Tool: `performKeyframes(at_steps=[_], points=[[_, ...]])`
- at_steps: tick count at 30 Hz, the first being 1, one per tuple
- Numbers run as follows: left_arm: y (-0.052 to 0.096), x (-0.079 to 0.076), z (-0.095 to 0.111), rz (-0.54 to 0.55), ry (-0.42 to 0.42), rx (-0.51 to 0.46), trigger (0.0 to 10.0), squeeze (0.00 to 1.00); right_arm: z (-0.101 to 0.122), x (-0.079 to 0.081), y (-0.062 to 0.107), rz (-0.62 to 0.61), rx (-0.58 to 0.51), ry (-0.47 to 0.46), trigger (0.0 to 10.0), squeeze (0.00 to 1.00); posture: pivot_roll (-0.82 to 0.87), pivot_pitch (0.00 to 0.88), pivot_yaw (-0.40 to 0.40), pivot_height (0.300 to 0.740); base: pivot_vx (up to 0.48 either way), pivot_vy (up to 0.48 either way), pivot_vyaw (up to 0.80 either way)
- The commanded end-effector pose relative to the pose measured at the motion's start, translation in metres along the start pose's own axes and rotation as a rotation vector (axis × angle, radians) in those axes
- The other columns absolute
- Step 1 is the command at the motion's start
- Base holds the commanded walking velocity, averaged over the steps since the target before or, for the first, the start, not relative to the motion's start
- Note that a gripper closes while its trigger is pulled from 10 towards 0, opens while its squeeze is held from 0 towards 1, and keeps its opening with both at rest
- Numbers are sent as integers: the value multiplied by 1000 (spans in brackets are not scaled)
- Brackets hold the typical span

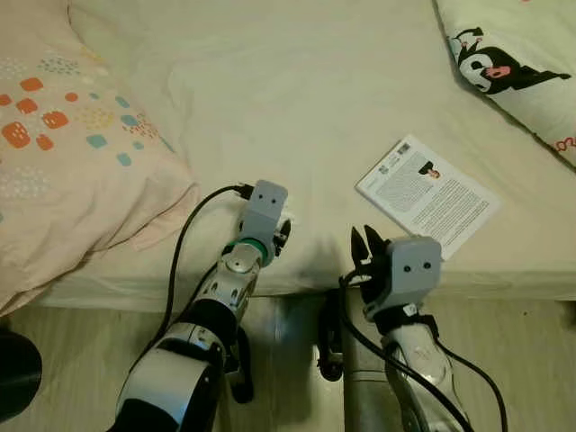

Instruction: Clean up the room

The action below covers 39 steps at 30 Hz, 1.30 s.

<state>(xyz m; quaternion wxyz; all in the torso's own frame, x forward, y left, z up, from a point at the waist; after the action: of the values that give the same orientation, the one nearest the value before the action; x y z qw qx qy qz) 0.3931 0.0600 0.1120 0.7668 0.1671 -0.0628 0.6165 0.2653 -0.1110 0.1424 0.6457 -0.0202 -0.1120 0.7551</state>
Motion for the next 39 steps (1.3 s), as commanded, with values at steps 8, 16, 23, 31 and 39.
performKeyframes(at_steps=[8, 16, 23, 31, 39], points=[[5, -7, -23, 10, -15, 73, 0, 0, -4, 6, 12, -7, 56, -6, 10000, 0, -309, 503, 102, 630, 0, 0, 0], [6, -14, -22, -13, -3, 55, 0, 0, -4, 6, 12, -5, 66, -7, 10000, 0, -300, 493, 98, 630, 0, 0, 0], [4, -8, -15, 4, -17, 4, 0, 0, -5, 7, 6, 6, 66, -7, 10000, 0, -276, 464, 91, 630, 0, 0, 0], [24, 42, 4, 71, -64, -219, 10000, 0, -2, 6, -9, 31, 30, -10, 10000, 0, -183, 332, 89, 630, 0, 0, 0], [118, 86, -3, 165, -151, -297, 10000, 0, 2, 3, -21, 62, 0, -16, 10000, 0, -100, 251, 60, 630, 0, 0, 0]])
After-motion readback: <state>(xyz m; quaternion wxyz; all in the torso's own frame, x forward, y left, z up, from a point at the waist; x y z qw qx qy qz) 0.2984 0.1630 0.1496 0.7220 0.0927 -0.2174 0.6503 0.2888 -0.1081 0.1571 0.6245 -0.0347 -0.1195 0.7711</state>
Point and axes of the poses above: a point about 5 cm out from each wrist's last joint towards the gripper, its own y axis pointing back from the gripper into the wrist, its own z axis along the axis of the wrist's last joint, x = y × z, the point moved 2 cm from there along -y, pointing out of the wrist towards the gripper, and after that the axes turned 9 degrees about -y, right-handed, at the moved point
